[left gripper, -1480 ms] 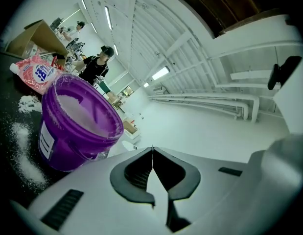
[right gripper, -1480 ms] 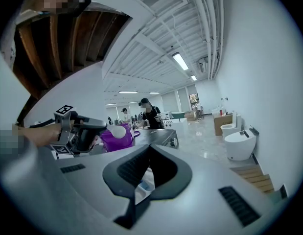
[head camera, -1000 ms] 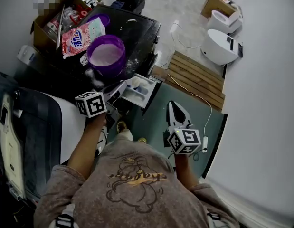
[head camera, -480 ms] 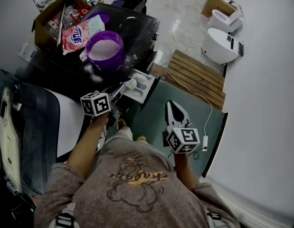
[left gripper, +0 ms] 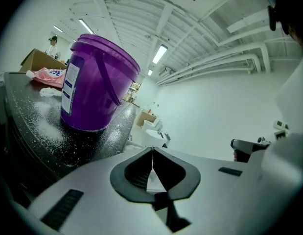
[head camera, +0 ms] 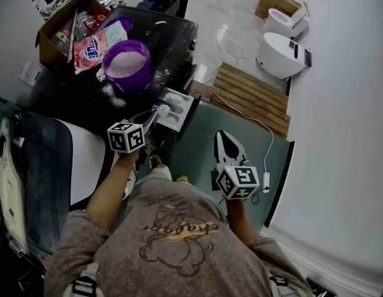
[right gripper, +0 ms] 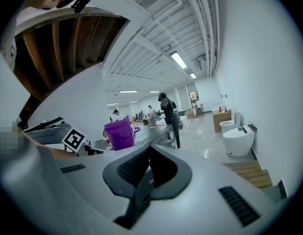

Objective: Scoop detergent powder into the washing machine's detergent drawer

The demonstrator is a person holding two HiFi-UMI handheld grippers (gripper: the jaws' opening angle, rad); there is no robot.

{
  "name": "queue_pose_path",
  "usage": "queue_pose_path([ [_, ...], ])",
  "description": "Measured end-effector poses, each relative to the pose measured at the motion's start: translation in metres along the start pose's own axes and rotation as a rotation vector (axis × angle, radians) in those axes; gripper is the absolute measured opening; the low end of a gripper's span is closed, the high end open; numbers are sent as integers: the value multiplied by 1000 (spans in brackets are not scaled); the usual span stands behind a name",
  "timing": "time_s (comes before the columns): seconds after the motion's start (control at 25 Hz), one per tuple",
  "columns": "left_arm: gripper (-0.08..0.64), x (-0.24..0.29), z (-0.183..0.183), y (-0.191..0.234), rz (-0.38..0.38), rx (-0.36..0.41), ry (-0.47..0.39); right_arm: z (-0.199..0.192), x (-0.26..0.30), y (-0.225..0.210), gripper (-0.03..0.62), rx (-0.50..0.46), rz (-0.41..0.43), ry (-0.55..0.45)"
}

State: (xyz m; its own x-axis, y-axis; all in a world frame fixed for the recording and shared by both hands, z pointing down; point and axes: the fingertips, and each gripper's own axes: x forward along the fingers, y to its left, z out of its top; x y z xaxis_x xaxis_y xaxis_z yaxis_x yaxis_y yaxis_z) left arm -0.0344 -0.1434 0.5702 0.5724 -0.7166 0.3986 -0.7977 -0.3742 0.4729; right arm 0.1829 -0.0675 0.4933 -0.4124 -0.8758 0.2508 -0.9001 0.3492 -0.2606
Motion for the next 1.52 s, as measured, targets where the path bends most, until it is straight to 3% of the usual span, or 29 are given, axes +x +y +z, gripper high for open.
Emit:
queue_pose_path([
  [0.28,23,9,-13,-4,35,137,64,-2,-4,-3,0,8,-2,0],
  [0.72,23,18,-30,-15,88,424,135,-4,-12,-15,0,19,-15,-6],
  [0.88,23,19,-33,-17,98,497,150,-4,-15,-18,0,21,-15,-6],
  [1.2,23,22,-39,-23,129,736,182,-8,-17,-21,0,25,-12,-4],
  [1.52,23,24,-47,-28,135,916,207,-11,-20,-24,0,27,-13,1],
])
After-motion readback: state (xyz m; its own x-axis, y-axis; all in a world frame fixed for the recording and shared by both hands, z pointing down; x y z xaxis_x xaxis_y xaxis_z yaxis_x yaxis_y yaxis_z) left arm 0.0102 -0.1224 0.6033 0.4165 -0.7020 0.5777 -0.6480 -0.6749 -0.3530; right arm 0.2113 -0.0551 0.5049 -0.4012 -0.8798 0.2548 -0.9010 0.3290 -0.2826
